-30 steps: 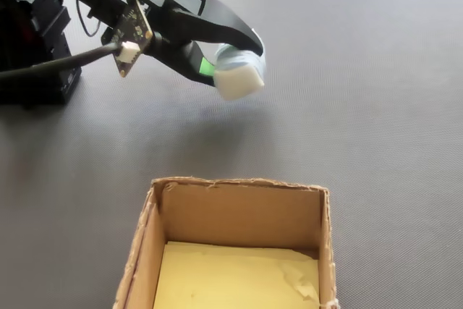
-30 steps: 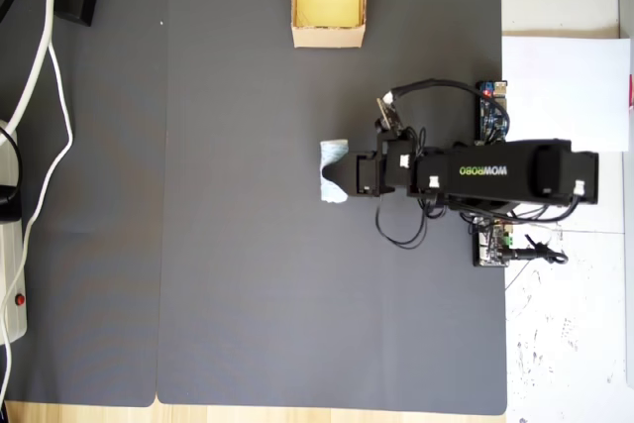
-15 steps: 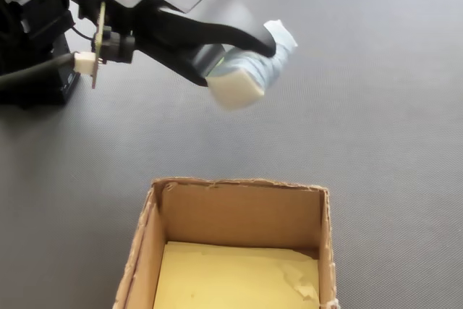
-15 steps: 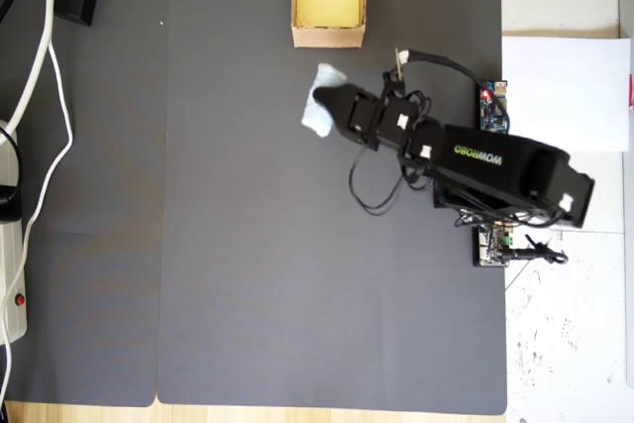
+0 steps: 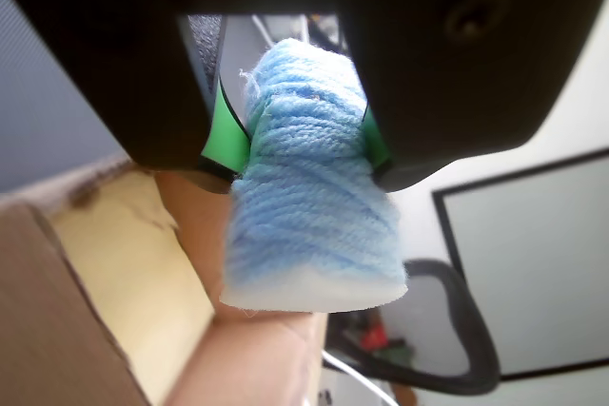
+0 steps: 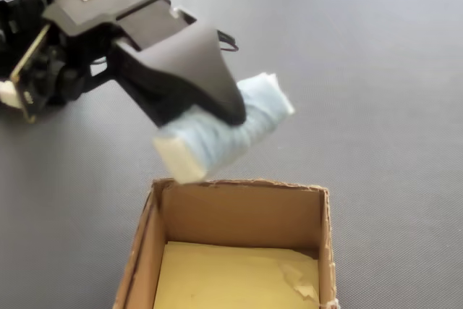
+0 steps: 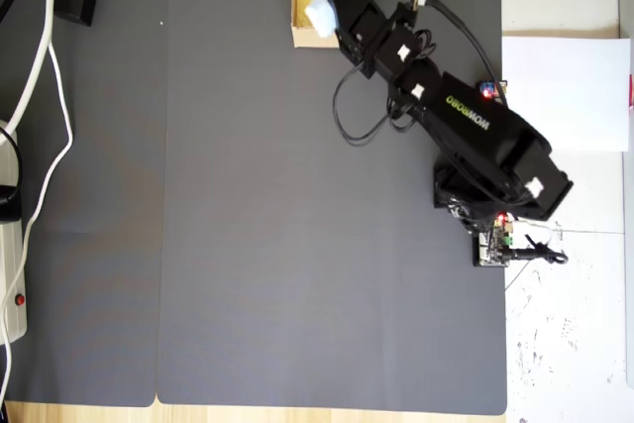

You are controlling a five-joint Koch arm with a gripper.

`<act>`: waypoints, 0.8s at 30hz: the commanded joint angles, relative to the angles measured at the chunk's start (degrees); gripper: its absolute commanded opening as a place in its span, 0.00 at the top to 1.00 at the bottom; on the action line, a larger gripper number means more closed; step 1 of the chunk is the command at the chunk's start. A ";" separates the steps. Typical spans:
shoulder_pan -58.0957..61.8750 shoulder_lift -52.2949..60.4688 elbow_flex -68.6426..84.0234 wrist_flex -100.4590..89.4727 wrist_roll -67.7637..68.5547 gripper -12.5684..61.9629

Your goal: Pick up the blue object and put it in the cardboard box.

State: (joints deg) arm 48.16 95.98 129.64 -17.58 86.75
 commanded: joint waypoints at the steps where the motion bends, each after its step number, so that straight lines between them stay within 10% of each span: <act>1: 0.53 0.88 -6.94 -0.26 0.18 0.71; 12: 2.72 -2.02 -15.47 14.24 0.44 0.40; 24: -1.05 7.03 -9.40 14.59 0.53 0.38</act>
State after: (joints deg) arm 48.25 99.23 121.64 -1.41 86.75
